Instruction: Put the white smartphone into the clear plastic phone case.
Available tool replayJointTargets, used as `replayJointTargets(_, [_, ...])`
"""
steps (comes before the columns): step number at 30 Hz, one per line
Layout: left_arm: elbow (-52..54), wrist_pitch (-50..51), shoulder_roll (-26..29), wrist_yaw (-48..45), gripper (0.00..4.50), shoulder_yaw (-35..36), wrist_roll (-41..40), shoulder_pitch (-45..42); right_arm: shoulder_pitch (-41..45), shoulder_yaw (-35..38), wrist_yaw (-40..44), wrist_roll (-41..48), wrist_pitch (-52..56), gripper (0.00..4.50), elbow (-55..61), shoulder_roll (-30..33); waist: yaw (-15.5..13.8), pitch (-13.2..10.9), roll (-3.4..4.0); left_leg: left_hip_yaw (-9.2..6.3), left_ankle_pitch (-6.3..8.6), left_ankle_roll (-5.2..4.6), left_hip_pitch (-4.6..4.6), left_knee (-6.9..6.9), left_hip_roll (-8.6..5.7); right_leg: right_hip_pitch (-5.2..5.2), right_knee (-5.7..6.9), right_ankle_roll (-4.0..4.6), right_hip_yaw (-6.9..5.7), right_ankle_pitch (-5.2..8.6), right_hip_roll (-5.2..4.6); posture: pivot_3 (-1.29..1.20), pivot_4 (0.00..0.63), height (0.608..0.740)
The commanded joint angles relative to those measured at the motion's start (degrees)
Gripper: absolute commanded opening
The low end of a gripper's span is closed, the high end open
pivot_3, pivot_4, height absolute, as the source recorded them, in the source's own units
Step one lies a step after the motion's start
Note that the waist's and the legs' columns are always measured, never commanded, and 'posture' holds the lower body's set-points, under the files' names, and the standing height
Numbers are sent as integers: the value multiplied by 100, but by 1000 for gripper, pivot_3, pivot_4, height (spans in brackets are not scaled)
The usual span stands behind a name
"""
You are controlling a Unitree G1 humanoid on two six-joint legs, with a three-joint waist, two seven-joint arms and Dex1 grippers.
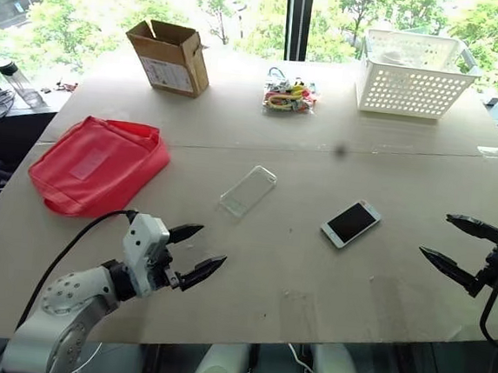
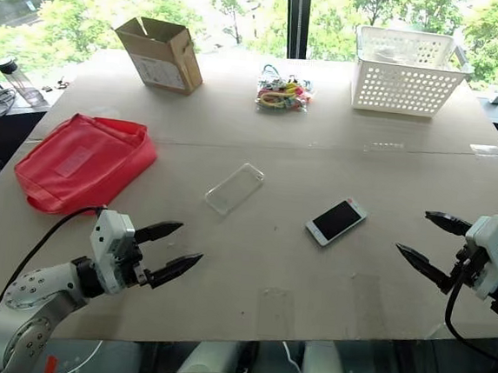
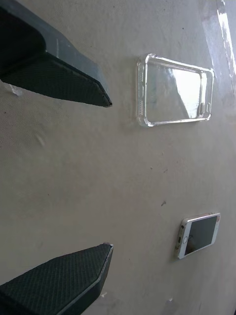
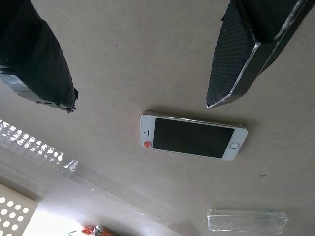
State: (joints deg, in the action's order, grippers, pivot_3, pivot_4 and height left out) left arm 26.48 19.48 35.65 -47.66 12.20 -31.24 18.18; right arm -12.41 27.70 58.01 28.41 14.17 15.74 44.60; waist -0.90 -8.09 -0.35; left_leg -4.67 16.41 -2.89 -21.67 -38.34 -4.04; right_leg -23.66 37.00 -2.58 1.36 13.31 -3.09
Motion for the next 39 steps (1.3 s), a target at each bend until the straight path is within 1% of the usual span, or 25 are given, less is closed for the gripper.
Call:
replayJointTargets(1, [-21, -150, 73, -112, 4500, 86, -44, -312, 19, 6, -196, 92, -20, 4435, 412, -94, 0, 0, 0, 0, 0, 0, 0, 0, 0, 0, -1, 0, 0, 0, 0, 0, 150, 733])
replayJointTargets(4, [-247, -229, 73, -229, 4500, 57, -92, -873, 246, -207, -436, 360, 217, 4435, 829, -252, -17, -1, 2, -12, 1, -1, -4, 0, 0, 0, -2, 0, -12, 0, 0, 0, 150, 733])
replayJointTargets(6, [-507, -341, 120, -436, 4500, 159, -86, -945, 258, -434, -575, 317, 288, 4435, 1130, -332, -5, 1, 4, -13, 3, -5, -3, 0, 1, 0, -1, 1, -15, -1, 0, 0, 150, 733])
replayJointTargets(8, [-732, -325, 131, -397, 4500, 30, 64, -1266, 400, -617, -609, 345, 419, 4435, 1281, -268, 13, 3, 7, -10, -3, 7, -1, 1, 0, 0, -2, 1, -11, 0, 0, 0, 150, 733])
replayJointTargets(11, [-923, -103, 356, -411, 4500, -277, 332, -1723, 618, -701, -597, 667, 764, 4435, 1661, -67, 7, 1, 7, -10, -4, 8, -6, 0, -1, -1, -8, 0, -13, -1, 1, 0, 150, 733])
replayJointTargets(14, [-1310, -214, 728, -942, 4500, -691, 632, -2199, 662, -635, -260, 1137, 1093, 4435, 1993, 285, -11, 0, 7, -14, -3, 8, -8, 1, -2, -2, -11, -1, -17, -1, 0, 0, 150, 733])
replayJointTargets(16, [-1717, -377, 920, -1325, 4500, -756, 676, -2495, 727, -644, -227, 1435, 1305, 4435, 2212, 449, -6, 0, 7, -19, -3, 8, -10, 4, -2, -1, -15, 0, -25, -1, 0, 0, 150, 733])
replayJointTargets(19, [-2433, -711, 1058, -1928, 4500, -1072, 886, -3116, 919, -640, -115, 1724, 1433, 4435, 2254, 643, 3, -1, 6, -20, -2, 8, -11, 6, -1, -2, -18, 0, -26, -1, 0, 0, 150, 733])
replayJointTargets(22, [-3152, -1041, 1015, -2525, 4500, -1419, 1091, -3718, 875, -575, 69, 1883, 1474, 4435, 2305, 766, 5, -1, 5, -18, -1, 6, -12, 3, -2, -1, -20, 0, -25, -1, -1, 0, 150, 733])
replayJointTargets(25, [-4106, -1866, 855, -3035, 4500, -1941, 1643, -4381, 633, -340, 222, 1832, 1387, 4435, 2277, 806, -13, -2, 3, -22, 0, 6, -18, 3, -2, -2, -21, -1, -31, -1, -2, 0, 150, 733])
replayJointTargets(27, [-4678, -2233, 680, -3278, 4500, -2202, 1879, -4758, 437, -208, 229, 1791, 1334, 4435, 2317, 760, -27, -2, 2, -26, -1, 6, -22, 2, -4, -2, -23, -1, -37, -1, -4, 0, 150, 733])
replayJointTargets(29, [-5465, -2839, 491, -3515, 3987, -2464, 2224, -5252, 342, -161, 2, 1832, 1386, 4500, 2528, 686, -18, -3, 1, -25, 0, 5, -23, 1, -7, -3, -24, -2, -34, -1, -4, 0, 150, 733])
replayJointTargets(30, [-5887, -3046, 388, -3610, 3819, -2570, 2372, -5535, 327, -143, -186, 1912, 1440, 4500, 2685, 633, -13, -4, -1, -25, 0, 5, -24, 1, -7, -3, -24, -2, -34, -1, -4, 0, 150, 733])
replayJointTargets(31, [-6191, -3187, 300, -3675, 3289, -2637, 2473, -5741, 303, -98, -286, 1978, 1469, 4500, 2773, 604, -12, -5, -2, -26, 0, 5, -26, -1, -7, -3, -23, -2, -35, -2, -4, 0, 150, 733])
replayJointTargets(32, [-6428, -3309, 209, -3691, 2859, -2683, 2556, -5906, 247, -9, -282, 2029, 1469, 4500, 2798, 600, -5, -5, -3, -28, 0, 5, -28, -4, -7, -4, -22, -2, -38, -2, -4, 0, 150, 733])
replayJointTargets(33, [-6899, -3518, 118, -3746, 2515, -2766, 2711, -6169, 115, 33, -343, 1977, 1458, 4500, 2898, 563, 5, -6, -4, -30, 0, 5, -28, -4, -7, -4, -21, -2, -41, -2, -4, 0, 150, 733])
replayJointTargets(35, [-7584, -3869, -9, -3783, 1467, -2860, 2941, -6515, -164, 126, -397, 1814, 1400, 4500, 3022, 504, 2, -7, -11, -32, 0, 4, -29, -4, -8, -4, -21, -3, -44, -2, -3, 0, 150, 733])
replayJointTargets(37, [-7983, -3997, -98, -3853, 434, -2858, 3017, -6713, -370, 306, -425, 1734, 1343, 4500, 3067, 473, 15, -7, -12, -31, 1, 3, -29, -4, -10, -4, -21, -6, -43, -2, -3, 0, 150, 733])
replayJointTargets(38, [-8062, -3921, -157, -3932, 78, -2819, 2977, -6762, -476, 479, -323, 1746, 1296, 4500, 2997, 466, 19, -7, -11, -28, 2, 1, -27, -6, -12, -4, -19, -7, -39, -1, -2, 0, 150, 733])
replayJointTargets(39, [-8104, -3794, -232, -3969, 78, -2775, 2932, -6783, -578, 619, -176, 1712, 1210, 4500, 2860, 456, 13, -7, -11, -25, 2, 1, -27, -6, -13, -4, -18, -9, -37, -2, -2, 0, 150, 733])
